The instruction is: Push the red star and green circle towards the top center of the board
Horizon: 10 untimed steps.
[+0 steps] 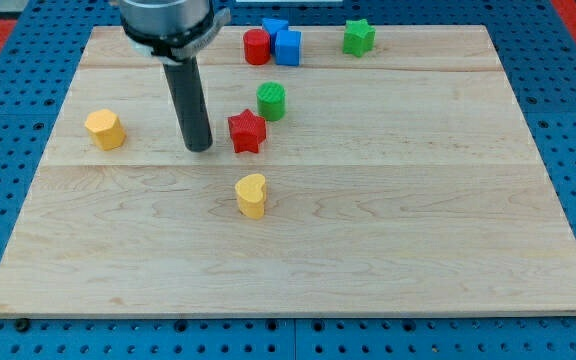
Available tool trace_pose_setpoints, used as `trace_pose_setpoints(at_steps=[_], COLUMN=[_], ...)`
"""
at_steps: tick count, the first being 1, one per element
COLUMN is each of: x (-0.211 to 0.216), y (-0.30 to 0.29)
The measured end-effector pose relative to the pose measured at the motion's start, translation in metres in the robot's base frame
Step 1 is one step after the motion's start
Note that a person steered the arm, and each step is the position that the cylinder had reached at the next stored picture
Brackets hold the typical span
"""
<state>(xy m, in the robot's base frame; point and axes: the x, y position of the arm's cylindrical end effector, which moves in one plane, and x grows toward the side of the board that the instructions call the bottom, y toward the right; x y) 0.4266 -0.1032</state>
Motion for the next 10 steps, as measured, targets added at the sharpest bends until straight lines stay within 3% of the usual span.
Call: trace_pose_setpoints(at_steps=[1, 3, 5, 7, 9, 10], x=[0.019, -0.026, -0.077, -0.058, -0.116, -0.104], y=[0.023, 0.07, 0.079, 0.078, 0.095, 0.096])
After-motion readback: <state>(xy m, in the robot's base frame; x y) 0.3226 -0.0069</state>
